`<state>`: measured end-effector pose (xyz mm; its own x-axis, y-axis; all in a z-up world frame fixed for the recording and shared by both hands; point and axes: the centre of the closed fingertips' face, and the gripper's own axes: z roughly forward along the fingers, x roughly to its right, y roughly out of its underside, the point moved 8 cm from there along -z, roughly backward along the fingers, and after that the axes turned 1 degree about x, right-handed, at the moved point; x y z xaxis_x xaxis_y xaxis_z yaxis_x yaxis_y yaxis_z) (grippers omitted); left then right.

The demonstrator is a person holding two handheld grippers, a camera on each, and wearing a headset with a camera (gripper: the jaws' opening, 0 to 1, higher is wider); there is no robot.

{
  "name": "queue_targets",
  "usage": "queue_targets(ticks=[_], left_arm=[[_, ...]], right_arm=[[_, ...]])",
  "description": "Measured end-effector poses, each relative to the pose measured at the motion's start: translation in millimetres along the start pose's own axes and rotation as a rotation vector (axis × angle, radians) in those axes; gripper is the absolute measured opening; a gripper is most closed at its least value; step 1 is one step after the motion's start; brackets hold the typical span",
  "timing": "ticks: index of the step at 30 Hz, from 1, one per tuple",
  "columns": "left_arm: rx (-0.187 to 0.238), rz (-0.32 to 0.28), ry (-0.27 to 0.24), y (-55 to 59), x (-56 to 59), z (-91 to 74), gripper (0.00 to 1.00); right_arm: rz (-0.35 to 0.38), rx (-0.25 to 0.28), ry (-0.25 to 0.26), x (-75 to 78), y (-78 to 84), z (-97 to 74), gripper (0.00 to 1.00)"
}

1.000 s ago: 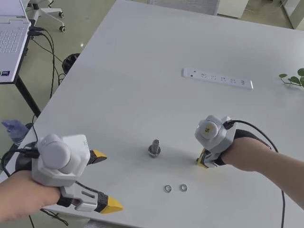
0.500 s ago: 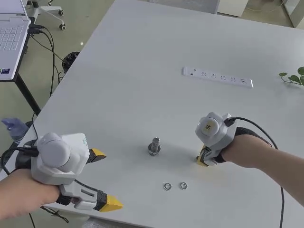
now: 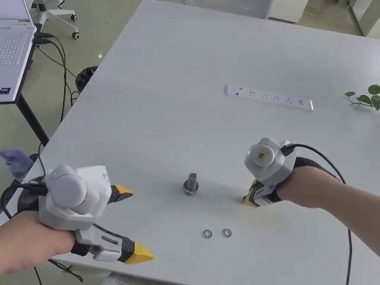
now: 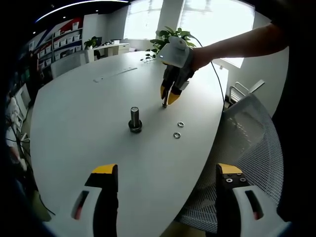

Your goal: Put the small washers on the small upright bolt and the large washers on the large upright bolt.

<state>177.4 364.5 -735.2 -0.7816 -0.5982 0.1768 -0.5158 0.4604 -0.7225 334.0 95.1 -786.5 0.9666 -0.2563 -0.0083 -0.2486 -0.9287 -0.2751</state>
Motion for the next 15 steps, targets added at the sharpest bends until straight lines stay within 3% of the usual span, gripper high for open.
queue_targets(ticks=[15], left_arm=[[0.014,0.004,-0.001,-6.2,3.1,0.7,0.86]], right_arm=[[0.003,0.024,0.016,0.7,-4.0,-20.3,0.24]])
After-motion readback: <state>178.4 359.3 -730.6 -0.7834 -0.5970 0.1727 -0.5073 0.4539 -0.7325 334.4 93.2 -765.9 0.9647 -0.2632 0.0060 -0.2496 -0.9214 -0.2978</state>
